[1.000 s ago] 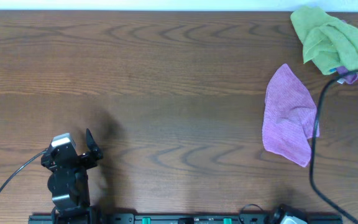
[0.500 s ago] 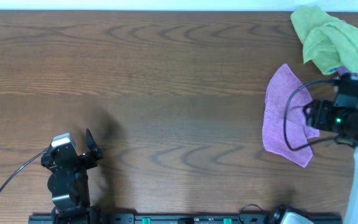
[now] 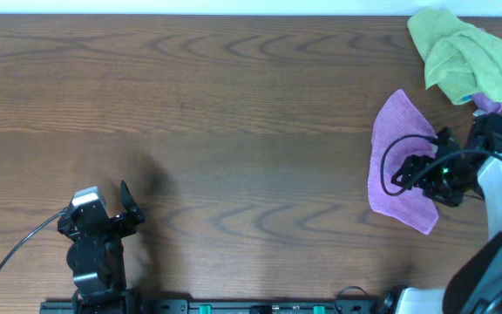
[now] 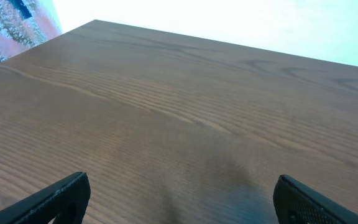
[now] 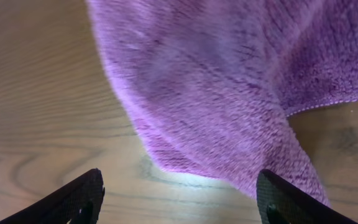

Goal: Fold the cloth
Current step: 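Grasp the purple cloth's edge with the right gripper, then lift the purple cloth and drag it left toward table center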

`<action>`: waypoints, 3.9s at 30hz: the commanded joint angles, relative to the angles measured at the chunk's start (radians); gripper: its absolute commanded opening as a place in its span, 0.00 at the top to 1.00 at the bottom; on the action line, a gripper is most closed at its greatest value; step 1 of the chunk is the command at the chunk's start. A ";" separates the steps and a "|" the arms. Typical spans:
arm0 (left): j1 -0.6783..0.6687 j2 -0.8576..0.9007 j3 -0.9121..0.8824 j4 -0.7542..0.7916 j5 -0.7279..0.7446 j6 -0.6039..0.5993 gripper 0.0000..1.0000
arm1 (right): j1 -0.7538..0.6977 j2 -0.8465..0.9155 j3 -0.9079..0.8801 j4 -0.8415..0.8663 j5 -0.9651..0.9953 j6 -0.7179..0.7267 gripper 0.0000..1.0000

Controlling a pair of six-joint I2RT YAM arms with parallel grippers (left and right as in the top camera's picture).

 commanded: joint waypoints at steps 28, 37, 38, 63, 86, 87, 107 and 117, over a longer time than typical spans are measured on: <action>0.003 -0.006 -0.028 -0.011 -0.013 0.021 0.05 | 0.003 0.052 -0.136 0.060 0.301 0.314 0.28; 0.003 -0.006 -0.028 -0.011 -0.013 0.021 0.05 | 0.003 0.051 -0.162 0.151 0.177 0.314 0.98; 0.003 -0.006 -0.028 -0.011 -0.013 0.021 0.05 | 0.003 0.051 -0.156 0.157 0.159 0.314 0.99; 0.003 -0.006 -0.028 -0.011 -0.013 0.021 0.05 | 0.512 0.059 0.395 0.254 -0.155 0.051 0.99; 0.003 -0.006 -0.028 -0.011 -0.013 0.021 0.04 | 0.628 0.089 0.626 -0.048 -0.004 0.025 0.99; 0.003 -0.006 -0.028 -0.011 -0.013 0.021 0.05 | 0.628 0.089 0.626 -0.068 -0.004 0.029 0.99; 0.003 -0.006 -0.028 -0.011 -0.013 0.021 0.05 | 0.655 0.150 0.626 -0.106 -0.063 0.087 0.98; 0.003 -0.006 -0.028 -0.011 -0.013 0.021 0.05 | 0.748 0.278 0.747 0.244 -0.602 -0.021 0.99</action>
